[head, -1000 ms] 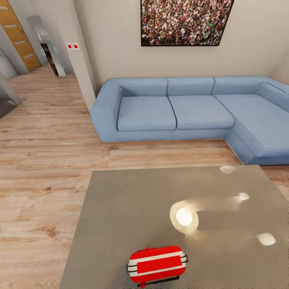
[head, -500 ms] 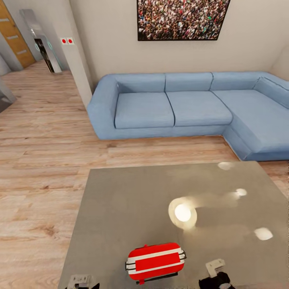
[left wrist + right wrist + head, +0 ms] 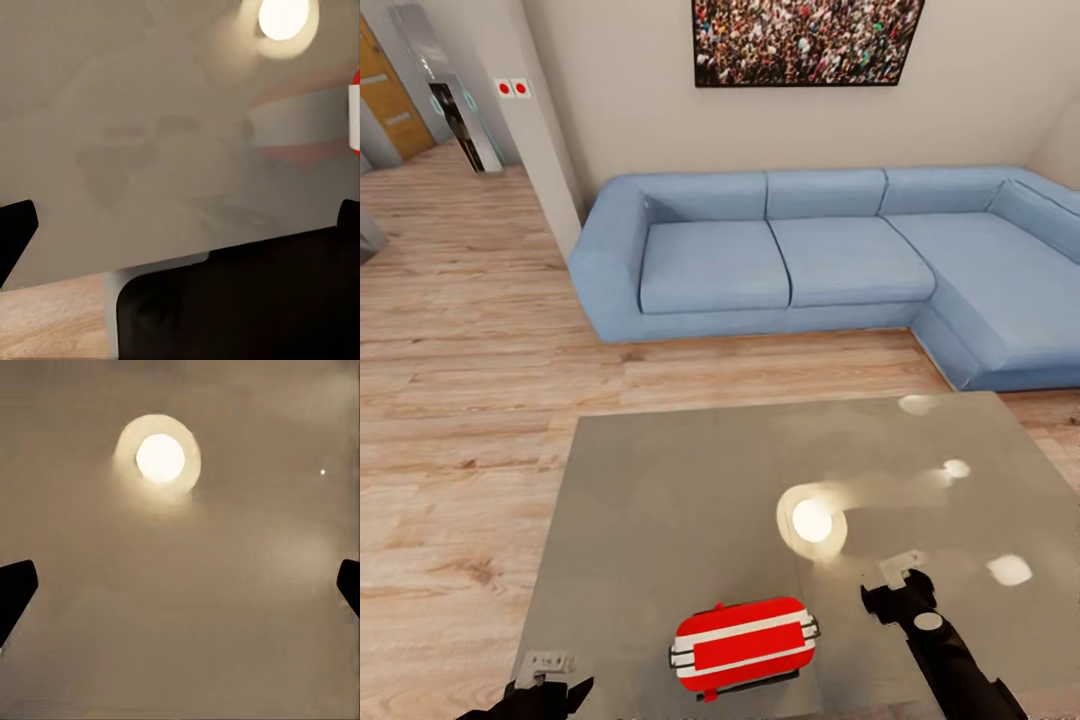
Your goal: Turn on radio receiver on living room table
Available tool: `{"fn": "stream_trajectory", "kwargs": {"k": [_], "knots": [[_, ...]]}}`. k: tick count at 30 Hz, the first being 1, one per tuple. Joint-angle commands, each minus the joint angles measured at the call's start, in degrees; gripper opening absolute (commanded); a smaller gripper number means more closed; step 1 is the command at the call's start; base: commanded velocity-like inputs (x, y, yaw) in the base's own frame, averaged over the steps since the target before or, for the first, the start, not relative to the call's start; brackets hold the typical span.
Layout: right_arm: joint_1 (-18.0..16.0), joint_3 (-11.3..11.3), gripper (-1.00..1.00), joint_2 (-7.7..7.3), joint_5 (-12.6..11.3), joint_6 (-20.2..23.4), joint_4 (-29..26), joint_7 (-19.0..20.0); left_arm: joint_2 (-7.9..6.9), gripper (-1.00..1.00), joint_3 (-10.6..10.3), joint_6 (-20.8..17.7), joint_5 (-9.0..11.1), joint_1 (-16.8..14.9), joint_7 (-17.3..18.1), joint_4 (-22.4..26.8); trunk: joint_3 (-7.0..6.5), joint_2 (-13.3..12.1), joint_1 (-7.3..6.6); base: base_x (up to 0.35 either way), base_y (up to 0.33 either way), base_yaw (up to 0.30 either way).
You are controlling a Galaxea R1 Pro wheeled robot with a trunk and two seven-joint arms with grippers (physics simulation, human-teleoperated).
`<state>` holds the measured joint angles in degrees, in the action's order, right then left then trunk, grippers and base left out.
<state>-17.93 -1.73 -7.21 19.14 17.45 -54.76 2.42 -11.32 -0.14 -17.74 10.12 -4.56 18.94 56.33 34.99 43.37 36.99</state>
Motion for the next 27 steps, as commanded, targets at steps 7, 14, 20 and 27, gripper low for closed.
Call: {"fn": "stream_trajectory", "kwargs": {"k": [7,14,20,27], "knots": [[0.0,-2.94,1.0,0.13,-1.88,0.24,-6.84,1.9,-0.06,1.0,-0.02,-0.59,-0.09,-0.01,0.04,1.55,0.32,0.0,0.0,0.0,0.0,-0.012],[0.0,-3.53,1.0,0.14,-2.22,0.44,-8.12,6.65,0.03,1.0,-0.03,-1.47,-0.17,-0.05,0.04,1.91,0.38,0.0,0.0,0.0,0.0,-0.001],[0.0,-3.91,1.0,0.16,-2.28,0.32,-8.23,7.49,0.06,1.0,-0.03,-1.94,-0.16,-0.14,0.04,2.17,0.8,0.0,0.0,0.0,0.0,0.0],[0.0,-3.82,1.0,0.3,-2.36,0.3,-8.19,7.59,0.13,1.0,-0.03,-4.89,-0.19,-0.18,-0.09,3.82,1.42,0.0,0.0,0.0,0.0,0.0]]}}
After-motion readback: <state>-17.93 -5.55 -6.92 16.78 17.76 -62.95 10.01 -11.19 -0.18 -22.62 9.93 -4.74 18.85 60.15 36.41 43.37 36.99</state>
